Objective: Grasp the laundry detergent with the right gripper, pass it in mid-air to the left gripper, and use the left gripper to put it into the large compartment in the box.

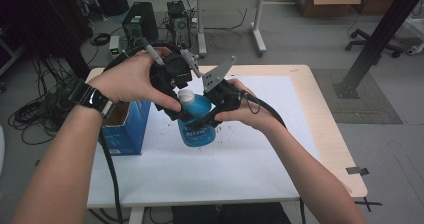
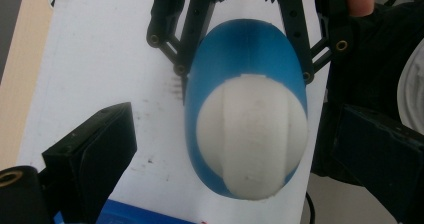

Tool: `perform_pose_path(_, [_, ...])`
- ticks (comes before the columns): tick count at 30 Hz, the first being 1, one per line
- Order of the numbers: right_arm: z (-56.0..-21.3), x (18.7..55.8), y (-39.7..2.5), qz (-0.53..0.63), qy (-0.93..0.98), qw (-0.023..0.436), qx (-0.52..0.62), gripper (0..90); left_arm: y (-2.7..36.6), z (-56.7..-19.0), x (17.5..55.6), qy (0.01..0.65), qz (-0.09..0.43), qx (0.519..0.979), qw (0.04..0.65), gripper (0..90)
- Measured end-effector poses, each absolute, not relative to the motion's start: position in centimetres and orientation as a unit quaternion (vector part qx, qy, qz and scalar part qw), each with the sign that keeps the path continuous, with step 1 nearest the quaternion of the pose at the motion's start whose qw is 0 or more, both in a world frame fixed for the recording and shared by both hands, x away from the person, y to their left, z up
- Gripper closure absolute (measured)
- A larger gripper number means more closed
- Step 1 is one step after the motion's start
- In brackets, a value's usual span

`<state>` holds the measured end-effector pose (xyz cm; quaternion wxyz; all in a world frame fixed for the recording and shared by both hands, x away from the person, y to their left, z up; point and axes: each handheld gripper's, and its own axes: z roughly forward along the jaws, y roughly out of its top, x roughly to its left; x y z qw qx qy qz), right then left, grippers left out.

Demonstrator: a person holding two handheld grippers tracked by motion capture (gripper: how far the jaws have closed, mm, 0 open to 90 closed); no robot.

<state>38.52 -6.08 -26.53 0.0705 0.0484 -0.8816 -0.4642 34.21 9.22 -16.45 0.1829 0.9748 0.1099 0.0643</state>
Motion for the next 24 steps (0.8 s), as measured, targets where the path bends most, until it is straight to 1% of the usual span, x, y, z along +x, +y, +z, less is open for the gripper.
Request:
perform_pose_path(12, [-26.5,38.4,-6.2,-0.467,-0.88,0.072,0.05,41.9,8.2,-17.6,34.6,0.099,0.049,0.979,0.172,5.0])
perform_pose_path(18, [-26.5,38.4,-6.3,-0.468,-0.879,0.073,0.051,42.0,7.9,-18.1,34.8,0.099,0.046,0.98,0.165,7.6])
perform_pose_path(20, [-26.5,38.3,-6.3,-0.467,-0.88,0.072,0.05,42.0,7.9,-18.1,34.9,0.1,0.045,0.98,0.165,10.5])
perform_pose_path(24, [-26.6,38.3,-6.4,-0.467,-0.88,0.073,0.051,42.0,7.9,-18.0,34.9,0.1,0.043,0.98,0.166,13.2])
